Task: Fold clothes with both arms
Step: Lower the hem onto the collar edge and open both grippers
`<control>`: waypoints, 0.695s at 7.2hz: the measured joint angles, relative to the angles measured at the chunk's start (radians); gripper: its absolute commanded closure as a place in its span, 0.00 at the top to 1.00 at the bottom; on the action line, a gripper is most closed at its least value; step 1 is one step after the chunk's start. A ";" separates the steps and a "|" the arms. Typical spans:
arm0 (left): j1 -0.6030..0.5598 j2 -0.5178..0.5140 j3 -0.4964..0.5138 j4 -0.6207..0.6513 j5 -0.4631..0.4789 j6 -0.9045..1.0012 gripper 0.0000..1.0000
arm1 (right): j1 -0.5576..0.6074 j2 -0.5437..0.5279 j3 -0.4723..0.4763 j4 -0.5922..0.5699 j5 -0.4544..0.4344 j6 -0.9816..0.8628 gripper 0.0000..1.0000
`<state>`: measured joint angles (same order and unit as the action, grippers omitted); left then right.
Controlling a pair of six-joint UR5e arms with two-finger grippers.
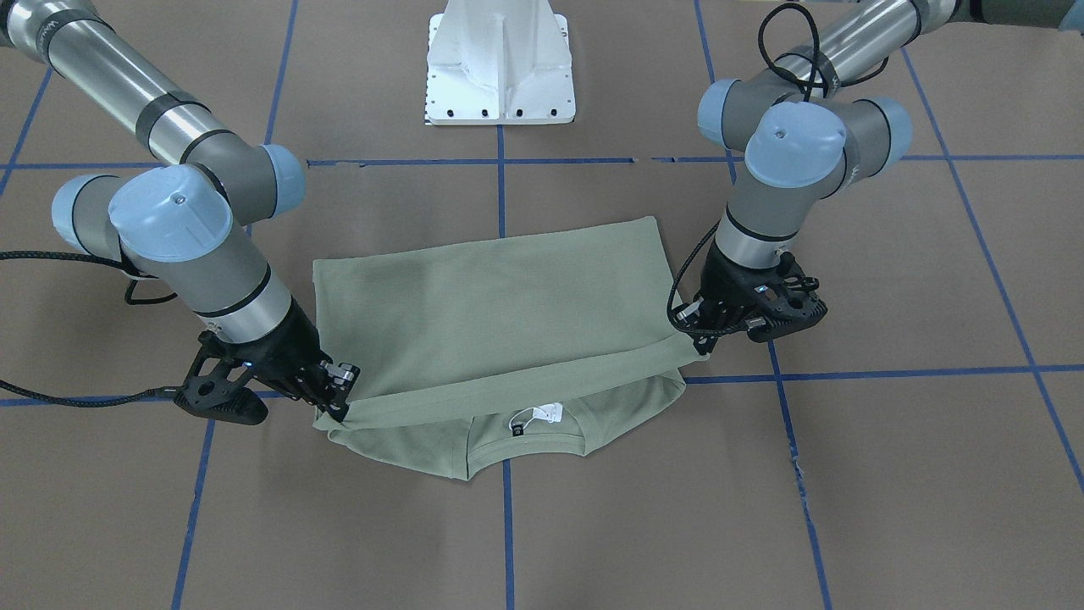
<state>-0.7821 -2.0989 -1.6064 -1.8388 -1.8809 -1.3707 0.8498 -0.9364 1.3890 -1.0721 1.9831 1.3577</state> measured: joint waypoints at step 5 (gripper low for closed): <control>-0.013 -0.001 0.034 -0.006 0.002 0.008 0.00 | 0.013 0.000 -0.017 0.004 -0.001 -0.001 0.00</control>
<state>-0.7952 -2.1000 -1.5727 -1.8446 -1.8792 -1.3627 0.8631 -0.9367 1.3720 -1.0677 1.9819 1.3566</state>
